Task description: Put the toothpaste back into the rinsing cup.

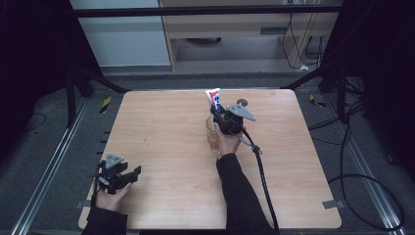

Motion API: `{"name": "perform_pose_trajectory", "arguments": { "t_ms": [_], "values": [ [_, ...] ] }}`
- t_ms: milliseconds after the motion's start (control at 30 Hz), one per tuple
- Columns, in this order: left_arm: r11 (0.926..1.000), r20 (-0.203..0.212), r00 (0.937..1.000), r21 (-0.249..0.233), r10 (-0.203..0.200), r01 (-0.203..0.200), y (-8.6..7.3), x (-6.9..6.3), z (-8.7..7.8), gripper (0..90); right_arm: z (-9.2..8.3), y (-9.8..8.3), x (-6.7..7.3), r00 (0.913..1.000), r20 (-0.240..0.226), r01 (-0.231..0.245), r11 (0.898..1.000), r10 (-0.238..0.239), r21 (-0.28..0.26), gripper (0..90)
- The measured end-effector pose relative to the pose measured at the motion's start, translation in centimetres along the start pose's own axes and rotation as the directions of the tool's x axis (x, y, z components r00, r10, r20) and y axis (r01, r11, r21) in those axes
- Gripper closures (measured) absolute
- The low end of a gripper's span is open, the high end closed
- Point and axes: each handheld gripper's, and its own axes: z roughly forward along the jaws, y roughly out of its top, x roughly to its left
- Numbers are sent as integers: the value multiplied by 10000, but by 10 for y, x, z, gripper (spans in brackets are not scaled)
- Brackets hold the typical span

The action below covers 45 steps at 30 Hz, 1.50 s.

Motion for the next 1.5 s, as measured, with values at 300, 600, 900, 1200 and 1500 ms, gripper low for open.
{"name": "perform_pose_trajectory", "arguments": {
  "t_ms": [300,600,900,1200,1500],
  "values": [
    [10000,-9,10000,12,6,-6,0,0,0,414,-4,-8,-2,9999,4,152,9989,-153,439,694],
    [10000,-6,10000,-13,12,-12,0,-1,-1,414,-14,-7,3,9971,72,737,9896,-752,1239,676],
    [10000,-25,10000,34,54,-54,0,-2,-1,413,-49,18,3,9974,83,720,9973,-721,167,729],
    [10000,-2,10000,39,24,-24,0,-3,1,413,-97,33,-7,9933,84,1141,9894,-1153,893,497],
    [9999,27,9999,109,125,-125,-1,-4,2,409,-141,23,-18,9951,-154,991,9785,-979,1811,350]
  ]
}}
